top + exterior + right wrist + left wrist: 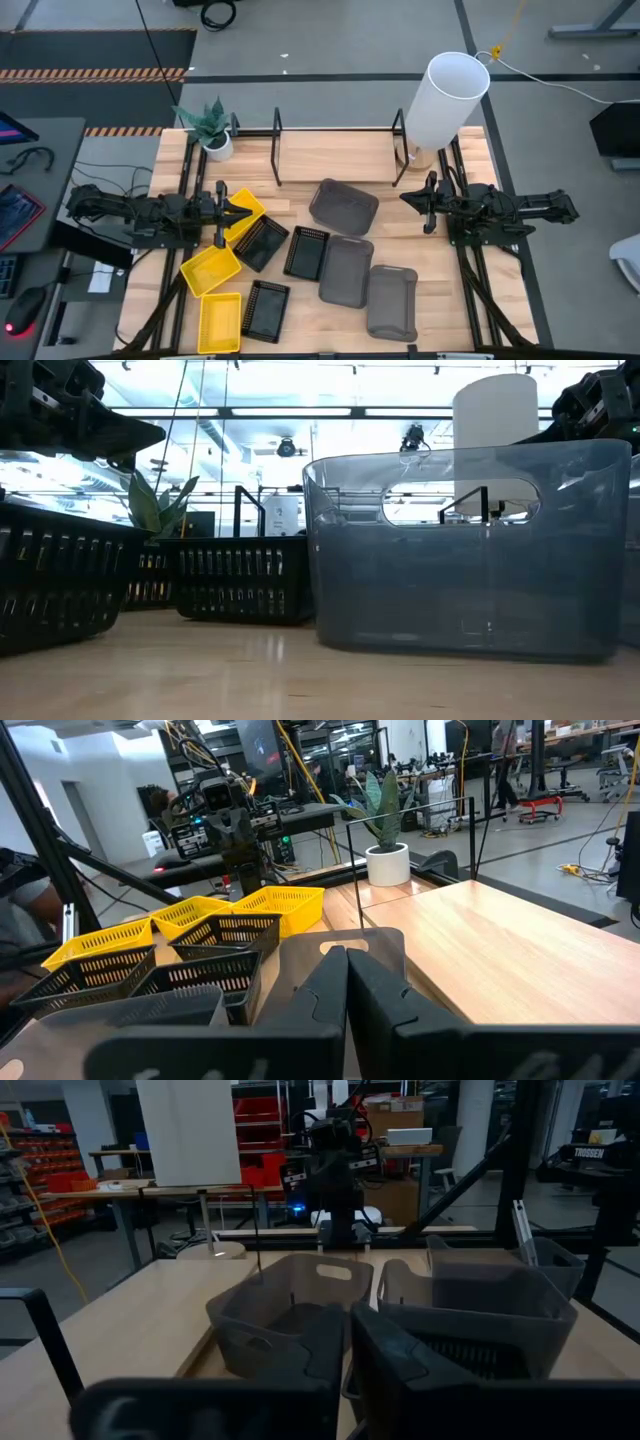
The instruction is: Stack baskets on shelf by color
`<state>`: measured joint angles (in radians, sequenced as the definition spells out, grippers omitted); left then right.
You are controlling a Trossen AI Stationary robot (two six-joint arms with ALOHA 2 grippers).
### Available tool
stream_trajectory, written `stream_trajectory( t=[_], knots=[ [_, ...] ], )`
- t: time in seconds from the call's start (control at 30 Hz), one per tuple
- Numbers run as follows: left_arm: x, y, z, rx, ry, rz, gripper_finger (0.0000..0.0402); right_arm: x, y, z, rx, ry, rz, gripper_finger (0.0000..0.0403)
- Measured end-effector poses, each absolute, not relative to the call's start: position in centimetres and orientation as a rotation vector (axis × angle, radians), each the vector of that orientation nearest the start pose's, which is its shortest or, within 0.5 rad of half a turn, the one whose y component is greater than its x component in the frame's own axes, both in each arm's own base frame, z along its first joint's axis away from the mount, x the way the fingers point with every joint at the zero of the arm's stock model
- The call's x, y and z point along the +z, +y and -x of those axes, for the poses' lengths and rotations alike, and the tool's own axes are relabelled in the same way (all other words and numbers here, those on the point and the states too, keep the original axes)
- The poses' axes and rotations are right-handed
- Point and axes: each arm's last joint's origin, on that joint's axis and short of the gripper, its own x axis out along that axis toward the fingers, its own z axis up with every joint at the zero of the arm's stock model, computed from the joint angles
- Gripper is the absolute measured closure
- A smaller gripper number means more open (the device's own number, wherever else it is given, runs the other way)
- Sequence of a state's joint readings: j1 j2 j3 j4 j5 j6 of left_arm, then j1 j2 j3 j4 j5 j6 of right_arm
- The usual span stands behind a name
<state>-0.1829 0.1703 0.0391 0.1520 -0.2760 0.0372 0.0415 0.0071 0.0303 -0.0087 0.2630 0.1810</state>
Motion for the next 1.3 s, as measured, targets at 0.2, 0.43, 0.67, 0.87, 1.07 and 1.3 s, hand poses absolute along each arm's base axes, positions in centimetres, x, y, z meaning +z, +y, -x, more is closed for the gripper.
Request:
stream_trajectory(
  t=[0.2,0.43,0.67,0.87,1.07,1.3],
  knots=[
    [17.77,-1.15,-10.58,0.094,-0.019,-0.032,0.0368,17.24,-0.35,-9.55,-0.219,-0.034,-0.182,0.0389],
    [17.77,-1.15,-10.58,0.094,-0.019,-0.032,0.0376,17.25,-0.35,-9.55,-0.219,-0.034,-0.182,0.0389],
    [17.78,-1.15,-10.58,0.094,-0.019,-0.032,0.0369,17.24,-0.35,-9.55,-0.219,-0.034,-0.182,0.0389],
    [17.77,-1.15,-10.58,0.094,-0.019,-0.032,0.0367,17.24,-0.36,-9.55,-0.22,-0.034,-0.182,0.0389],
    [17.77,-1.15,-10.58,0.094,-0.019,-0.032,0.0374,17.24,-0.36,-9.55,-0.219,-0.034,-0.182,0.0389],
    [17.77,-1.15,-10.58,0.094,-0.019,-0.032,0.0372,17.24,-0.36,-9.55,-0.219,-0.034,-0.182,0.0389]
  ],
)
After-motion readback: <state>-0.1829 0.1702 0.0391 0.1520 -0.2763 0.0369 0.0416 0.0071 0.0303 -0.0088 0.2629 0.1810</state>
